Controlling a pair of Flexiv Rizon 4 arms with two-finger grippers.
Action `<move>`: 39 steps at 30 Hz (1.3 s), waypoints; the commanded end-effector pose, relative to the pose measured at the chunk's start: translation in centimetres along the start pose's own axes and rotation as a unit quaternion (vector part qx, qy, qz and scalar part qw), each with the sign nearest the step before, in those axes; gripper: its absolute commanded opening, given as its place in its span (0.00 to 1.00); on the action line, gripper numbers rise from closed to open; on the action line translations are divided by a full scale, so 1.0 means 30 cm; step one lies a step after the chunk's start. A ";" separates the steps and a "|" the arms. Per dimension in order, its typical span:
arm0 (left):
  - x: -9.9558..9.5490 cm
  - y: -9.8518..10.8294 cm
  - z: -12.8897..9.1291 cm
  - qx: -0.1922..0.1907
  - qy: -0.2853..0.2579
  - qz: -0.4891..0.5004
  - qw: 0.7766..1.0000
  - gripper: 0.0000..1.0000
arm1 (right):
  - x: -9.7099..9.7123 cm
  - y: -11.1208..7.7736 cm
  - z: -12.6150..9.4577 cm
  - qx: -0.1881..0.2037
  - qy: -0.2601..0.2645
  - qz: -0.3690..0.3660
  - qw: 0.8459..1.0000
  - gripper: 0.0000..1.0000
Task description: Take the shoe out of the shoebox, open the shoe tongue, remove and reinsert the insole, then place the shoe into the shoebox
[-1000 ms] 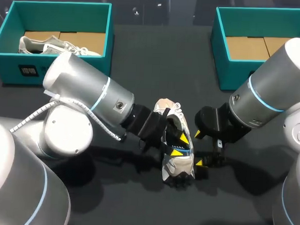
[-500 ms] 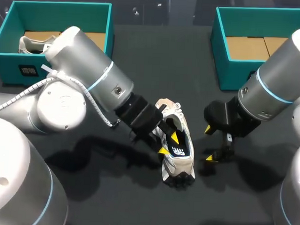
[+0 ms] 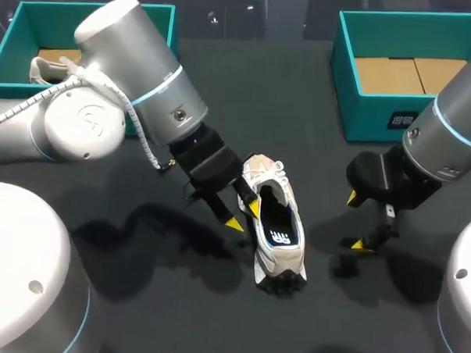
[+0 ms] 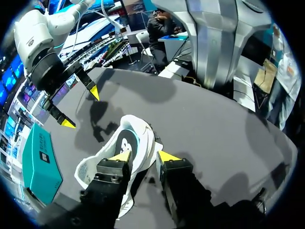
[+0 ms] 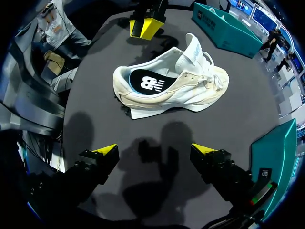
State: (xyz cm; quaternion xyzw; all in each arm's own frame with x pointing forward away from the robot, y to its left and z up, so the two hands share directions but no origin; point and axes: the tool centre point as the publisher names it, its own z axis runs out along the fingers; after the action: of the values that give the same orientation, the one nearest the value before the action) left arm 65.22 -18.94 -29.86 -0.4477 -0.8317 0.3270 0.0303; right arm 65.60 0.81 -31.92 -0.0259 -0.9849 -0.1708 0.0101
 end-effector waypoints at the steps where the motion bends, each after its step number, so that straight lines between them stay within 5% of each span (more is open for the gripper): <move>1: 0.009 -0.009 -0.113 -0.008 0.028 0.014 0.999 0.29 | 0.025 -0.048 -0.045 -0.014 0.001 -0.005 1.000 1.00; 4: 0.013 -0.003 -0.153 -0.020 0.063 0.046 0.997 0.00 | 0.025 -0.048 -0.045 -0.014 0.001 -0.005 1.000 1.00; 19: 0.016 -0.002 -0.187 -0.018 0.079 0.065 0.995 0.00 | 0.025 -0.048 -0.045 -0.014 0.001 -0.005 1.000 1.00; 32: -0.039 -0.054 -0.140 -0.068 0.138 0.125 0.980 0.00 | 0.055 -0.263 -0.176 -0.048 -0.006 0.022 0.999 1.00; 39: -0.084 -0.050 -0.114 -0.060 0.167 0.174 0.969 0.00 | 0.058 -0.271 -0.181 -0.042 -0.005 0.025 0.999 1.00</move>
State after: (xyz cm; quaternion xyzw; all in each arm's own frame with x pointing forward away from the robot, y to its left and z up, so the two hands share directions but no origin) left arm 66.07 -18.65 -25.37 -0.6265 -0.7490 0.2072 0.0603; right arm 64.26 -8.46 -29.81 -0.0500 -0.9758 -0.2125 0.0152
